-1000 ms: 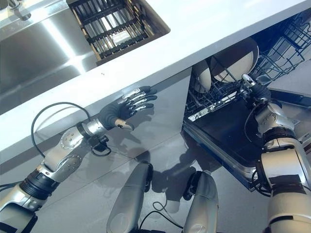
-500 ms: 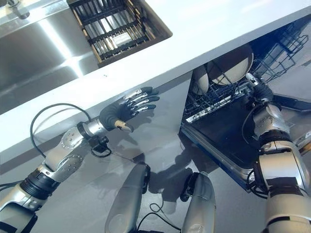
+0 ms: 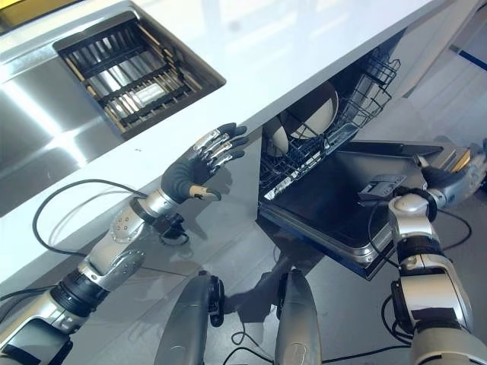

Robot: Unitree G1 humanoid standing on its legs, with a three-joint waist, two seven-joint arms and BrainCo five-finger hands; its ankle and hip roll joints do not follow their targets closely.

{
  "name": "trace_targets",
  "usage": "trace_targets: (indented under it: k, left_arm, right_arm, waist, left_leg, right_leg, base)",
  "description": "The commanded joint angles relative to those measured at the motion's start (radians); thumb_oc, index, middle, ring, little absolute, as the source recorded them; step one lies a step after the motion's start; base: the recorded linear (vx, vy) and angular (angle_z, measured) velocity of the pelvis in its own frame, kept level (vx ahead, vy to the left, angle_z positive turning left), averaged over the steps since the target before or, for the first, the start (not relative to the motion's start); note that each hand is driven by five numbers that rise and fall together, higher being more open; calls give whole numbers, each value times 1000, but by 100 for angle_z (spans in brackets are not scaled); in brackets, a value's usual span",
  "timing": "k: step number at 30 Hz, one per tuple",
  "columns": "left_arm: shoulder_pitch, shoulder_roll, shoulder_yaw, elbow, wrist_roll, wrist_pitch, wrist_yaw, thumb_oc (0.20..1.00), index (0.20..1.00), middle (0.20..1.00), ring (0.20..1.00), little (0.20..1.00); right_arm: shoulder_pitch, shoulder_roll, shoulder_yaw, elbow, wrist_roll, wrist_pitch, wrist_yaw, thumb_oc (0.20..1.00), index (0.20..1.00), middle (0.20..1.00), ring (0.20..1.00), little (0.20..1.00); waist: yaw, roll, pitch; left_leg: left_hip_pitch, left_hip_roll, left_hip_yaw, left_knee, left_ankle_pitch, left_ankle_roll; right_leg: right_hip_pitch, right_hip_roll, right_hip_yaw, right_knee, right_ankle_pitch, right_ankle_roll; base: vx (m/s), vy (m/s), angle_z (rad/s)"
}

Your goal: Pick up plates and place into dishwasher.

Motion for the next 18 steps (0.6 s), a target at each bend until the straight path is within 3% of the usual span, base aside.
trace_targets:
  k: [1, 4, 8, 18]
  left_arm:
    - [-14, -54, -22, -45, 7, -79, 14, 1000, 1000, 1000, 1000, 1000]
    - [-23, -51, -35, -55, 6, -75, 22, 1000, 1000, 1000, 1000, 1000]
    - [-34, -58, -45, -64, 10, -59, 17, 1000, 1000, 1000, 1000, 1000]
    - [-67, -46, -24, -86, -21, 29, -32, 1000, 1000, 1000, 1000, 1000]
  right_arm:
    - [31, -45, -35, 68, 144, -19, 95, 1000, 1000, 1000, 1000, 1000]
    - [68, -23, -48, 159, 309, -2, 265, 1000, 1000, 1000, 1000, 1000]
    - [69, 3, -30, 247, 498, 81, 493, 1000, 1000, 1000, 1000, 1000]
    - [-54, 84, 76, 280, 780, 167, 1073, 1000, 1000, 1000, 1000, 1000]
  waist:
    - [12, 88, 48]
    - [18, 97, 57]
    - [32, 107, 62]
    - [87, 122, 63]
  left_leg:
    - [55, -30, 88, -13, -103, 103]
    - [43, -40, 84, -8, -102, 107]
    - [28, -54, 77, -8, -94, 106]
    - [-12, -78, 44, 25, -90, 103]
  right_leg:
    - [60, 78, -17, -40, -36, -94]
    - [44, 79, -16, -32, -35, -98]
    - [25, 79, -20, -19, -37, -106]
    - [-12, 51, -49, 37, -50, -114]
  base:
    - [-53, -11, -3]
    - [-41, -35, -5]
    - [-14, -49, -1]
    - [14, -78, 3]
